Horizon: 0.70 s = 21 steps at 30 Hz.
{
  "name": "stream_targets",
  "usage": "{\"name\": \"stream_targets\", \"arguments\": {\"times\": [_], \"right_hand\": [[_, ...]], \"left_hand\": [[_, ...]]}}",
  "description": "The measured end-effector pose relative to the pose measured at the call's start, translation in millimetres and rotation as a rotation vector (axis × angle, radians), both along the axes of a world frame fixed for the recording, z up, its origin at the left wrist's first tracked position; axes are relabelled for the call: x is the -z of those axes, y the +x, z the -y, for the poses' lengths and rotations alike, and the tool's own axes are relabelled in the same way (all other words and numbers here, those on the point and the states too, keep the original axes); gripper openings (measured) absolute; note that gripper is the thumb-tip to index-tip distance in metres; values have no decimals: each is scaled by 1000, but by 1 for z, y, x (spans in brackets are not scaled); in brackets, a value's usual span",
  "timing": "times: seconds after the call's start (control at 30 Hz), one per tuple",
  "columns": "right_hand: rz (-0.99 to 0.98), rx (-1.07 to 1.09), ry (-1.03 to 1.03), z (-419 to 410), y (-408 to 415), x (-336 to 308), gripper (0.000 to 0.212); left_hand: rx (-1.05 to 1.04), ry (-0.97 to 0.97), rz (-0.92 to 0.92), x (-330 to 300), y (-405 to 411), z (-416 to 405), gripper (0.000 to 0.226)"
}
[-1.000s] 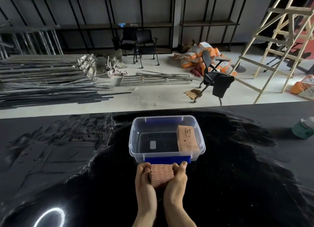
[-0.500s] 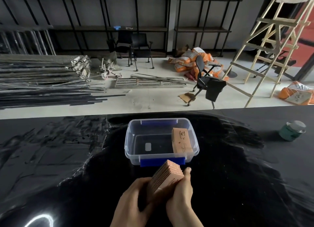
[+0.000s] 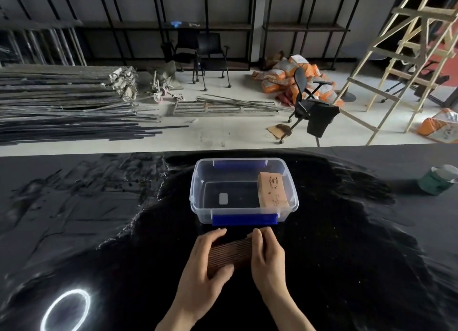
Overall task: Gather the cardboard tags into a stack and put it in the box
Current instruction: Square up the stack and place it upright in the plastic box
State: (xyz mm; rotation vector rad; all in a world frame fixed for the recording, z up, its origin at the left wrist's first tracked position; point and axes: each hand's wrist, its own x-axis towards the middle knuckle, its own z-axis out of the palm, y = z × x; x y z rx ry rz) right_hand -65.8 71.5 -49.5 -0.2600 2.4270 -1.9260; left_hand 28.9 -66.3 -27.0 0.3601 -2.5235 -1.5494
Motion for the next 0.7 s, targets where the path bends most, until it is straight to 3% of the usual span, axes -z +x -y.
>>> {"name": "stream_targets", "arguments": {"times": [0.1, 0.17, 0.23, 0.4, 0.57, 0.7], "right_hand": [[8, 20, -10, 3, 1, 2, 27], [51, 31, -52, 3, 2, 1, 28], [119, 39, -119, 2, 2, -1, 31], [130, 20, -161, -3, 0, -3, 35], [28, 36, -92, -1, 5, 5, 35], [-12, 46, -92, 0, 2, 6, 32]], "left_hand": [[-315, 377, -110, 3, -13, -25, 39], [-557, 463, -141, 0, -27, -38, 17], [-689, 450, -150, -5, -39, -45, 22], [-635, 287, -223, -4, -47, -40, 25], [-691, 311, -126, 8, -46, -40, 28], [-709, 298, -162, 4, -47, -40, 26]]}}
